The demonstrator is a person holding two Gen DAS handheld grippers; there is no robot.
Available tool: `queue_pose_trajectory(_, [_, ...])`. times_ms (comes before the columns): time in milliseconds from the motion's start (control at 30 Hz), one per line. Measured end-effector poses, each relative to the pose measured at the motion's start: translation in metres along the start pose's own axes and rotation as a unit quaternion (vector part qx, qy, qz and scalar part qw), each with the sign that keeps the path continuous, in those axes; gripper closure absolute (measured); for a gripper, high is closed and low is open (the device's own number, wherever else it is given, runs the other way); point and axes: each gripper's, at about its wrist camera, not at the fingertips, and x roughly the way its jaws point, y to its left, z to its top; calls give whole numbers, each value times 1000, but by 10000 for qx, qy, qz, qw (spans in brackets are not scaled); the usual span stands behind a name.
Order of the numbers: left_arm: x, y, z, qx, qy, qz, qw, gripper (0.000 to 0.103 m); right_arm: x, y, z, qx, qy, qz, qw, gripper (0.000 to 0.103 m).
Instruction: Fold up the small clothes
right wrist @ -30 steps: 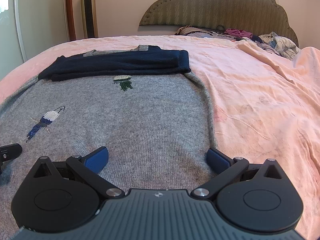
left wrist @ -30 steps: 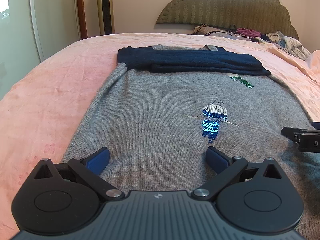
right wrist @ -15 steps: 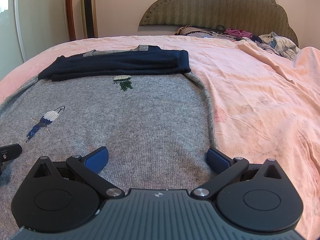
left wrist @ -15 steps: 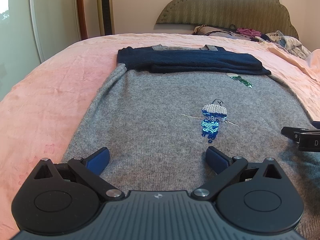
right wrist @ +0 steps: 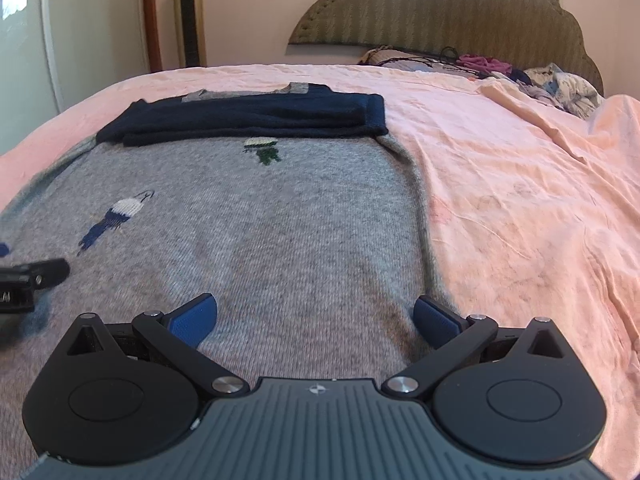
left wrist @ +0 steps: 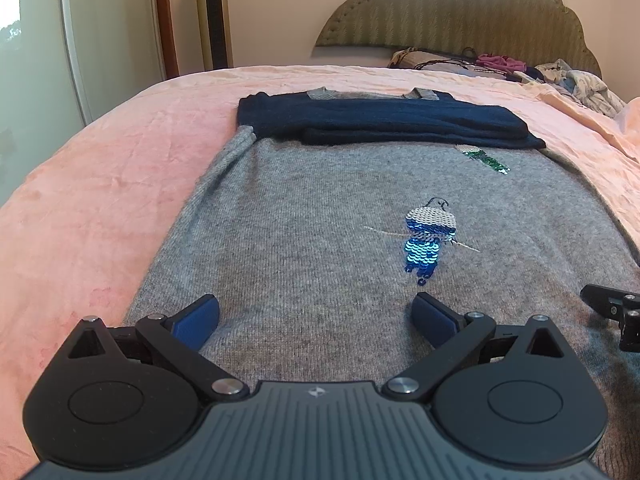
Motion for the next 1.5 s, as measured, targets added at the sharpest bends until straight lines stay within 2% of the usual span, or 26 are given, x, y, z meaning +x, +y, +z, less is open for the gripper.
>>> queue_pose_trajectory(633, [-1, -2, 0, -14, 10, 45, 10000, 0, 2, -2, 2, 50, 40, 102, 9999, 0])
queue_pose_trajectory(700, [-1, -1, 0, 1, 14, 44, 10000, 0, 1, -7, 8, 68, 172, 262, 9995, 0])
queue_pose_trajectory(767, [-5, 3, 1, 58, 32, -14, 10000, 0, -4, -24, 15, 411, 233, 610, 9970, 0])
queue_pose_trajectory(833, [-18, 17, 4, -47, -13, -322, 9995, 0, -15, -55, 23, 1268, 173, 1217, 9843, 0])
queue_pose_trajectory(933, [-44, 54, 3, -495, -137, -685, 9963, 0, -23, -112, 23, 2676, 596, 2513, 9283, 0])
queue_pose_trajectory(967, [-48, 69, 2, -699, -48, -828, 9941, 0, -24, -126, 21, 2856, 757, 2699, 9164, 0])
queue_pose_trajectory(1000, [-50, 86, 1, -969, 100, -958, 9906, 0, -26, -139, 18, 2932, 891, 2760, 9110, 0])
queue_pose_trajectory(1033, [-51, 101, -3, -1280, 273, -1061, 9857, 0, -29, -150, 14, 2926, 941, 2706, 9123, 0])
queue_pose_trajectory(1100, [-48, 132, -14, -2023, 639, -1346, 9679, 0, -33, -165, 4, 2904, 1081, 2472, 9181, 0])
queue_pose_trajectory(1133, [-47, 144, -21, -2376, 755, -1606, 9550, 0, -33, -170, -2, 2964, 1180, 2429, 9161, 0])
queue_pose_trajectory(1200, [-50, 160, -32, -2913, 757, -2237, 9270, 0, -33, -176, -14, 3111, 1254, 2650, 9040, 3])
queue_pose_trajectory(1267, [-45, 167, -40, -3313, 1020, -2990, 8891, 0, -35, -173, -20, 3119, 1369, 2933, 8933, 3])
queue_pose_trajectory(1333, [-42, 165, -47, -3437, 1241, -3559, 8601, 0, -35, -169, -24, 3098, 1566, 3219, 8808, 3])
queue_pose_trajectory(1367, [-42, 159, -49, -3363, 1390, -3765, 8520, 0, -36, -168, -25, 3075, 1678, 3343, 8749, 3])
queue_pose_trajectory(1400, [-41, 152, -49, -3248, 1513, -3836, 8512, 0, -36, -164, -27, 3028, 1817, 3461, 8692, 3])
queue_pose_trajectory(1500, [-42, 135, -49, -2840, 1649, -3775, 8658, 0, -38, -151, -32, 2943, 2117, 3768, 8524, 3])
